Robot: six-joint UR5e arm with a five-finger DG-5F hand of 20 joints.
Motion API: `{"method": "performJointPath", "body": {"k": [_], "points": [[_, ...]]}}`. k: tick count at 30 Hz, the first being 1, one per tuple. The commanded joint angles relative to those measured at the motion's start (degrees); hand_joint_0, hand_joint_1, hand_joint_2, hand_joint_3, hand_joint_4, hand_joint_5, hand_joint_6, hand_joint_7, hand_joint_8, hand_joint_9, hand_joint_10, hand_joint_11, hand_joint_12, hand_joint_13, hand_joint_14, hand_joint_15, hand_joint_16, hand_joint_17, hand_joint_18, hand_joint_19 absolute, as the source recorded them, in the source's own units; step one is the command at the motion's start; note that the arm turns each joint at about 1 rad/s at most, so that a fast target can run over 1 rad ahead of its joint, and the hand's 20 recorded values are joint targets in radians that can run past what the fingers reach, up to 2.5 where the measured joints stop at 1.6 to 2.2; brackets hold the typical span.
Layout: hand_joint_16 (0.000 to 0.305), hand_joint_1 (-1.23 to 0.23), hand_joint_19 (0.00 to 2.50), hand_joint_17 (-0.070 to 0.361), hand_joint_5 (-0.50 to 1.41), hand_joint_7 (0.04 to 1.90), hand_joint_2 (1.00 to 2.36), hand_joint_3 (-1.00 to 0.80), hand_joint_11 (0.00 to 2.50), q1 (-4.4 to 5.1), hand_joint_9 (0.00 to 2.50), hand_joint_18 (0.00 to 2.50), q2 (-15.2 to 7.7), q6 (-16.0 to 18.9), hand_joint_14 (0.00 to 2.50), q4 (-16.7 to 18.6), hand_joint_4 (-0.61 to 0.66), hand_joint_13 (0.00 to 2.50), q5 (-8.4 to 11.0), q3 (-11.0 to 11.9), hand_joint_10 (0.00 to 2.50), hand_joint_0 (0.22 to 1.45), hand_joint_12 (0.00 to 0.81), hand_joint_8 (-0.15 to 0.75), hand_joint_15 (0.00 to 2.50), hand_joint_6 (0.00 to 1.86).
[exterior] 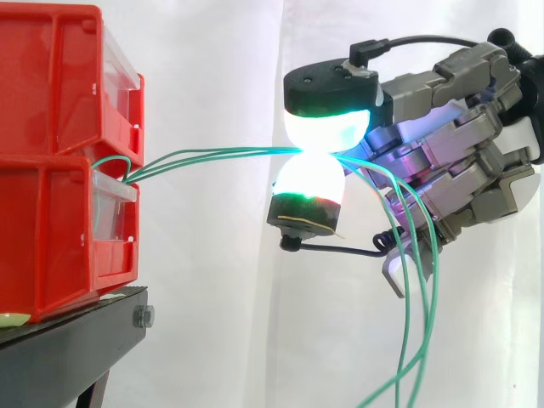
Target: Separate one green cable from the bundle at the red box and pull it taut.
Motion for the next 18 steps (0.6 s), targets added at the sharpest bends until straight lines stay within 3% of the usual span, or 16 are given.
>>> {"method": "performJointPath", "body": {"k": [1, 2, 3, 6, 8, 9, 13, 16, 18], "points": [[0.113, -0.67, 0.07, 0.255, 0.09, 1.34, 1.44, -0.17, 1.64, -0.02, 2.26, 1.19, 0.0, 0.0, 2.5, -0.1, 0.17, 1.43, 0.01, 0.0, 1.69, 0.45, 0.4, 0.288, 0.89, 0.64], [0.111, -0.68, 0.1, 0.249, 0.08, 1.33, 1.13, -0.14, 1.62, -0.02, 2.23, 1.16, 0.0, 0.0, 2.5, -0.1, 0.17, 1.4, 0.01, 0.0, 1.73, 0.51, 0.394, 0.286, 0.87, 0.65], [0.106, -0.66, 0.14, 0.238, 0.08, 1.31, 1.01, -0.17, 1.59, -0.02, 2.21, 1.12, 0.0, 0.0, 2.5, 0.0, 0.17, 1.38, 0.01, 0.0, 1.78, 0.52, 0.393, 0.28, 0.88, 0.66], [0.099, -0.64, 0.18, 0.223, 0.07, 1.27, 1.01, -0.32, 1.55, 0.06, 2.18, 1.07, 0.0, 0.0, 2.5, 0.0, 0.17, 1.36, 0.01, 0.0, 1.84, 0.47, 0.385, 0.276, 0.89, 0.67], [0.081, -0.61, 0.42, 0.182, 0.06, 1.2, 1.01, -0.4, 1.47, -0.02, 2.09, 0.96, 0.0, 0.0, 2.5, 0.0, 0.16, 1.27, 0.01, 0.0, 2.03, 0.45, 0.349, 0.254, 0.93, 0.7], [0.08, -0.58, 0.42, 0.18, 0.06, 1.2, 1.0, -0.47, 1.48, -0.02, 2.09, 0.96, 0.0, 0.0, 2.5, 0.0, 0.17, 1.27, 0.01, 0.0, 2.03, 0.45, 0.349, 0.254, 0.92, 0.71], [0.089, -0.45, 0.25, 0.2, 0.07, 1.22, 1.0, -0.5, 1.47, -0.29, 2.16, 1.02, 0.0, -0.3, 2.5, 0.0, 0.17, 1.32, -0.08, 0.0, 1.9, 0.4, 0.361, 0.259, 0.88, 0.68], [0.085, -0.31, 0.24, 0.19, 0.08, 1.23, 1.0, -0.5, 1.49, -0.38, 2.23, 1.05, 0.0, -0.9, 2.5, 0.0, 0.16, 1.37, -0.08, 0.0, 1.84, 0.42, 0.331, 0.238, 0.87, 0.67], [0.072, -0.18, 0.36, 0.162, 0.09, 1.19, 1.0, -0.5, 1.46, -0.46, 2.25, 1.05, 0.1, -1.3, 2.5, 0.0, 0.14, 1.41, -0.08, 0.0, 1.94, 0.47, 0.29, 0.194, 0.91, 0.67]]}}
